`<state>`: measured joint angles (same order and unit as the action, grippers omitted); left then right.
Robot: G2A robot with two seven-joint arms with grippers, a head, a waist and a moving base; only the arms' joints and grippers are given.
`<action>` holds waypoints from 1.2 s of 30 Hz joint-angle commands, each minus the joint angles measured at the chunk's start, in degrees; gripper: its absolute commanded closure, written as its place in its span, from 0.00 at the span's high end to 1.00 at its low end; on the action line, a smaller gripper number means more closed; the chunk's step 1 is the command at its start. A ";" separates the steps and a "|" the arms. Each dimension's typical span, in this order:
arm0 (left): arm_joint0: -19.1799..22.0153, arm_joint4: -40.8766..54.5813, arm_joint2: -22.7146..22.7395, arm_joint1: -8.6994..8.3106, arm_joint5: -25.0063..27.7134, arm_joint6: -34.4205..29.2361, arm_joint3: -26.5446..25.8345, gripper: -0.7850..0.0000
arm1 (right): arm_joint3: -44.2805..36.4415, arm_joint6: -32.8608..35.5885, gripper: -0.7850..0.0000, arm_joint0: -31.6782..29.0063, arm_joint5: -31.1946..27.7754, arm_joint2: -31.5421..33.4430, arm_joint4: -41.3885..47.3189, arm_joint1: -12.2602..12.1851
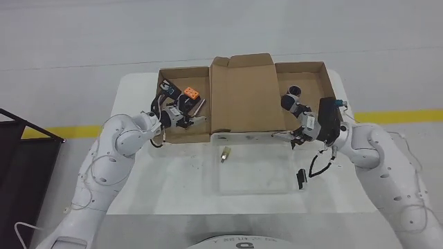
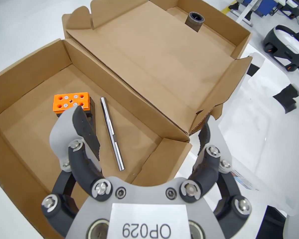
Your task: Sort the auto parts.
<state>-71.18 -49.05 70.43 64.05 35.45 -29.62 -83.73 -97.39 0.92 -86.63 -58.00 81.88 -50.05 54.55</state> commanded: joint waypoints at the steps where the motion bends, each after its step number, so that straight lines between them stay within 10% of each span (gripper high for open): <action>1: 0.08 0.00 -0.10 0.02 -0.02 -0.05 0.06 1.00 | 0.00 0.01 1.00 0.00 0.00 0.00 0.00 0.01; 12: 0.08 0.00 -0.10 0.02 -0.02 -0.05 0.06 1.00 | -12.05 2.77 1.00 0.24 0.00 -10.39 -8.75 -2.98; 15: 0.08 0.00 -0.10 0.02 -0.02 -0.05 0.06 1.00 | -12.69 1.03 0.62 1.21 0.00 -13.05 -11.42 -5.04; 18: 0.08 0.00 -0.10 0.02 -0.02 -0.05 0.06 1.00 | -13.01 2.19 0.55 2.20 0.00 -15.22 -15.15 -7.01; 26: 0.08 0.00 -0.10 0.02 -0.02 -0.05 0.06 1.00 | -10.64 9.72 0.70 6.87 0.00 -21.81 -15.47 -8.98; 36: 0.08 0.00 -0.10 0.02 -0.02 -0.05 0.06 1.00 | -4.61 17.93 1.00 16.22 6.52 -33.14 -12.45 -5.33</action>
<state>-71.10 -49.05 70.33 64.07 35.42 -29.67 -83.67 -102.41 18.13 -71.26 -52.66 49.80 -62.42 48.83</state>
